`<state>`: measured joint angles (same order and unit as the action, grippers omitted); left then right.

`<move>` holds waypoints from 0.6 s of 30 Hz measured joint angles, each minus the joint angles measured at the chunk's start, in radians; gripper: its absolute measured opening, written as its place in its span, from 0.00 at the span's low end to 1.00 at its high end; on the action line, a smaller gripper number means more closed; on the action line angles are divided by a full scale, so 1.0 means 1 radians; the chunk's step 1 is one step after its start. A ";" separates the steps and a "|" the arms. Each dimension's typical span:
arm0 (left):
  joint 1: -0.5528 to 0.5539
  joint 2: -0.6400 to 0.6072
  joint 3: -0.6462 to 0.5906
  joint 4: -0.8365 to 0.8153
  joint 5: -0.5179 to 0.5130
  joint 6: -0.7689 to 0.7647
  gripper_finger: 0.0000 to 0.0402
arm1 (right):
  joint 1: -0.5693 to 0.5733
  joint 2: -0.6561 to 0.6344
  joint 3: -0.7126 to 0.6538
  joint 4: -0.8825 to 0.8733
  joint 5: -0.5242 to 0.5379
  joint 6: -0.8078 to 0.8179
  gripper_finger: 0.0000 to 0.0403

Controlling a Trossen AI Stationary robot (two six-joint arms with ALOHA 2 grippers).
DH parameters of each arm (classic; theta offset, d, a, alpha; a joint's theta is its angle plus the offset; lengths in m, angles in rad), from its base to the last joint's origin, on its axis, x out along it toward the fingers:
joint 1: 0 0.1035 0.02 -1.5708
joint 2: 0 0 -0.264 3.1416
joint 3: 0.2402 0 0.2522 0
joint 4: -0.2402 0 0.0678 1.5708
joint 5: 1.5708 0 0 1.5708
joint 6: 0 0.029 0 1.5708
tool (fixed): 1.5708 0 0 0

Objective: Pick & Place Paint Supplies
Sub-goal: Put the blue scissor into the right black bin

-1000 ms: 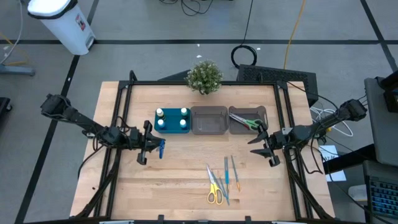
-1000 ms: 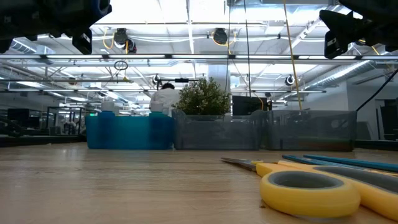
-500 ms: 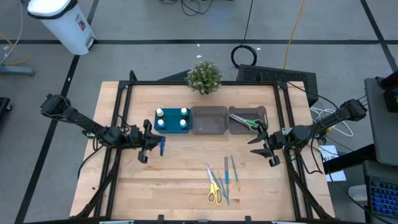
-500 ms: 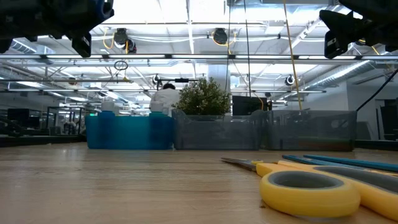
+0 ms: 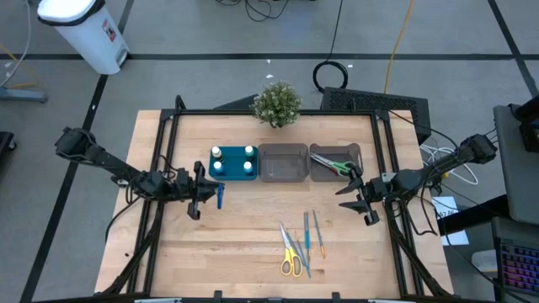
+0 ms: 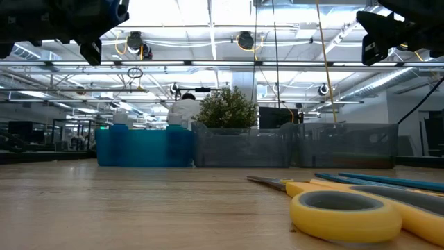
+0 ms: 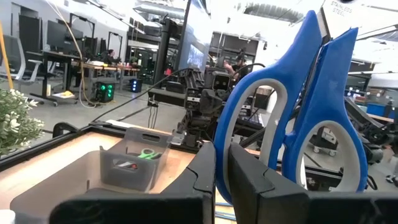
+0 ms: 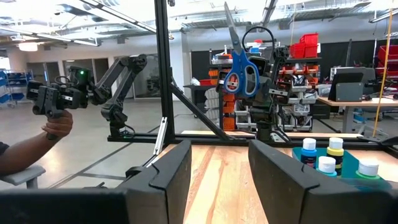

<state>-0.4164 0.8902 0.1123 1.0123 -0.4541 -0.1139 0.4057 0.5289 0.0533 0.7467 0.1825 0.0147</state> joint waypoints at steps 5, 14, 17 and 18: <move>0.000 0.056 0.050 -0.018 0.000 0.006 0.05 | 0.000 0.000 0.000 0.000 0.000 0.000 0.37; 0.009 0.290 0.227 -0.017 0.000 0.105 0.05 | 0.000 0.000 0.000 0.000 0.000 0.000 0.37; 0.023 0.365 0.290 -0.030 0.008 0.131 0.05 | 0.000 0.000 0.000 -0.001 0.000 0.000 0.37; 0.028 0.387 0.312 -0.043 0.009 0.137 0.05 | 0.000 0.000 0.000 -0.001 0.000 0.000 0.37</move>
<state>-0.3884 1.2768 0.4242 0.9693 -0.4453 0.0230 0.4057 0.5285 0.0536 0.7460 0.1822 0.0149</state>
